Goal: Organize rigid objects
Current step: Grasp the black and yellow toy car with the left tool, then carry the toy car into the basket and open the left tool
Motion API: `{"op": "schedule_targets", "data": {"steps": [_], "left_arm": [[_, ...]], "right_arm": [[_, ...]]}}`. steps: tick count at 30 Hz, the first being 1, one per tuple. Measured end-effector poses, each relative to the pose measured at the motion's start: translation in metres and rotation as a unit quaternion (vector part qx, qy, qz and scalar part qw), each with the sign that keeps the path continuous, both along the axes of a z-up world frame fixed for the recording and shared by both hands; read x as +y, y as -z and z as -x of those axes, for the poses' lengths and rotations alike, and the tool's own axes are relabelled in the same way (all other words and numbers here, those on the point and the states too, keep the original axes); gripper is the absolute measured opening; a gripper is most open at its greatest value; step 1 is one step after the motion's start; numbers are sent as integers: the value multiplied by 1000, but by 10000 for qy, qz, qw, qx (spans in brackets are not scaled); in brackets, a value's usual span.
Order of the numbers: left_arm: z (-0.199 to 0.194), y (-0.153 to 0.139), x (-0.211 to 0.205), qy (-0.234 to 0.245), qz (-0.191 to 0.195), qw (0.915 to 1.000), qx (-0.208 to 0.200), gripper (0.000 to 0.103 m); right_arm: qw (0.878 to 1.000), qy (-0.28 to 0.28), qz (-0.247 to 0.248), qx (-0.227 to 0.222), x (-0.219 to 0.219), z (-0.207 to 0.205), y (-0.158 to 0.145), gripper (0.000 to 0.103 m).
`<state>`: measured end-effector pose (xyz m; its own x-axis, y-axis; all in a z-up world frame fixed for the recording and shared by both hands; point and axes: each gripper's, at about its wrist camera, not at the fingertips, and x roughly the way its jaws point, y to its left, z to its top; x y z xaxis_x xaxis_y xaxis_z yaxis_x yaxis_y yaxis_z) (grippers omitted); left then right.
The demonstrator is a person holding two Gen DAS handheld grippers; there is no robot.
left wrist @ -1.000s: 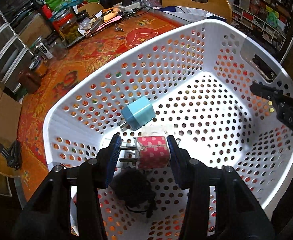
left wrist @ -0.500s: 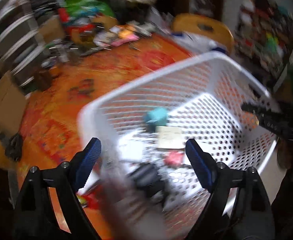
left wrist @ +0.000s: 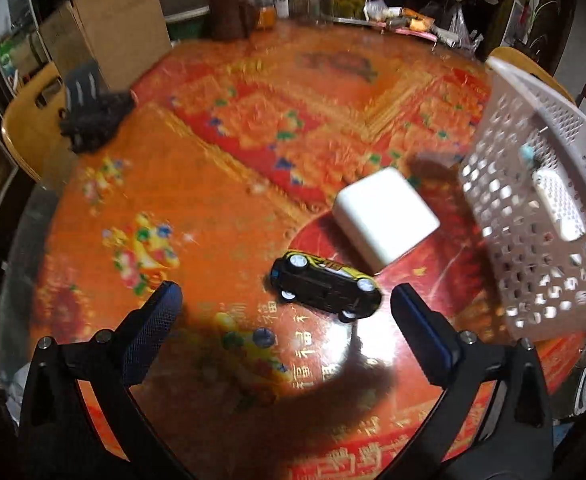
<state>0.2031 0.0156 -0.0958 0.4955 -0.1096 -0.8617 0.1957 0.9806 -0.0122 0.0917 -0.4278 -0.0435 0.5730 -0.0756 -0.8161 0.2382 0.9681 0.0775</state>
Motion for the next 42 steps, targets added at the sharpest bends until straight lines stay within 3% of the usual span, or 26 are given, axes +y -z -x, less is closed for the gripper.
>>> {"op": "schedule_targets", "data": {"steps": [7,18,21,24,25,26,35,42], "left_arm": [[-8,29,-20,132,-30,9999,95,103],[-15,32,-24,127,-9,9999,-14,99],[-13,32,-26,174,-27,9998,-36,91],[-11,31,-25,210,131,9997,-37,75],[-10,30,-24,192,135,9997,-68,65],[-9,29,-23,196,157,9996,-88,62],[1,15,-9,-14,163,9994,-312,62],[2,-27,-8,-134,138,9981,-579,62]], "right_arm": [[10000,56,49,53,1,-1,0,18],[10000,6,35,38,2,-1,-2,18],[10000,9,32,36,2,-1,-2,18],[10000,5,36,39,2,-1,-2,18],[10000,5,37,38,2,-1,-2,18],[10000,3,37,37,2,-1,-2,18],[10000,-1,41,37,2,-1,-2,18],[10000,-8,29,15,2,-1,-3,18]]}}
